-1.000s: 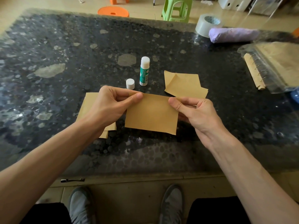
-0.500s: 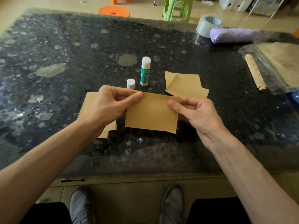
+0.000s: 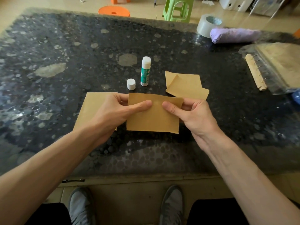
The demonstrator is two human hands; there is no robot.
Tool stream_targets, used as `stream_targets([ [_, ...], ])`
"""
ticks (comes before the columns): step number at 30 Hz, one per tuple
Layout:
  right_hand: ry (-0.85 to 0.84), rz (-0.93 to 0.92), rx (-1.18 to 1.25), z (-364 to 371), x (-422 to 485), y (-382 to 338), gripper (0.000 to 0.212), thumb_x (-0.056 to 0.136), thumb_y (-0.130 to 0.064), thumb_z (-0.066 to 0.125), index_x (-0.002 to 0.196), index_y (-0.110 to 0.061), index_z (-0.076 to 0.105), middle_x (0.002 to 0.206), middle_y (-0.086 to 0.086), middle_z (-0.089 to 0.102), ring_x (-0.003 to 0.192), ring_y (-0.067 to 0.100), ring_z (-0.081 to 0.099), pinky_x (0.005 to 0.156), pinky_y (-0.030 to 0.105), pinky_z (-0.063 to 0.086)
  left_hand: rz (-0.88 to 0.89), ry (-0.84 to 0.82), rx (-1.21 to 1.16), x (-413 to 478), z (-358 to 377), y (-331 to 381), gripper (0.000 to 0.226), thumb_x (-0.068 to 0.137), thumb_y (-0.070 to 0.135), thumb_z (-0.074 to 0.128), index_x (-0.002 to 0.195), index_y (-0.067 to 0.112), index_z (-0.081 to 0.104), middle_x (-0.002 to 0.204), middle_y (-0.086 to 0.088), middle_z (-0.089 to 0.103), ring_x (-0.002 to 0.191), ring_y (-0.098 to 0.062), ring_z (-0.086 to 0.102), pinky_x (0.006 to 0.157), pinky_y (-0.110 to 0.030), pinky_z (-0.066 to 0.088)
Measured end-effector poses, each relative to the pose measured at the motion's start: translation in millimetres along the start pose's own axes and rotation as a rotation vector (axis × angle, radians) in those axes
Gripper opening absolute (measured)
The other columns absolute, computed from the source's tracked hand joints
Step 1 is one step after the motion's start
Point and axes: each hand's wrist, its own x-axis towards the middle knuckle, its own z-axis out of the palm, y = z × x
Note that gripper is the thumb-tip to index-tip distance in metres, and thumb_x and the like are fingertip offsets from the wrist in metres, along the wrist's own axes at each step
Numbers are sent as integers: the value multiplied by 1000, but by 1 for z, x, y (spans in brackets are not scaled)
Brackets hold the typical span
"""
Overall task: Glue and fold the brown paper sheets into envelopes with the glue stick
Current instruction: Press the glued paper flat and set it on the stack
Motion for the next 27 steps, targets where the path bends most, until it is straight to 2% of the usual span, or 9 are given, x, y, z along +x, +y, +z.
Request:
stream_targets([
  [3,-34,2,20,0,0,1,31,77,-35,85,103,-21,80,100,-9,80,96,6,75,85,30,61,-19,-32,19,0,0,-2,26,84,30,81,103,12,79,100,-2,81,94,-17,78,78,-26,63],
  [8,-72,36,-1,5,-2,4,27,78,-36,87,99,-19,80,97,-6,80,93,9,76,85,36,63,-17,-14,48,1,5,-6,30,82,32,82,103,11,80,98,-3,81,92,-18,78,78,-29,63],
  [12,-36,31,13,3,-1,1,37,70,-40,88,99,-17,80,98,-4,80,95,13,76,89,40,63,1,-12,52,1,2,0,21,86,29,78,101,14,79,95,0,81,89,-14,78,70,-20,60],
  [15,-59,65,94,4,-3,0,35,71,-36,88,100,-18,79,99,-3,81,95,14,77,90,43,63,63,19,58,-1,4,1,12,90,23,76,98,14,79,90,1,81,83,-11,78,64,-15,57],
  [19,-64,98,101,7,-4,1,40,67,-36,90,101,-15,80,100,0,81,95,16,77,93,49,62,74,21,52,-2,7,-2,17,90,24,76,103,13,79,93,0,81,87,-13,78,68,-16,58],
  [24,-47,84,143,5,-5,-1,30,72,-28,90,97,-17,78,96,-1,81,92,15,78,88,44,64,38,-46,13,0,2,-2,24,90,22,74,111,10,78,100,-5,81,93,-18,78,74,-22,61],
  [27,-56,130,144,8,-6,2,36,71,-25,93,101,-22,75,95,-5,81,90,11,77,86,39,64,69,-27,24,0,4,-4,24,89,21,75,110,9,78,98,-5,81,92,-18,78,75,-22,61],
])
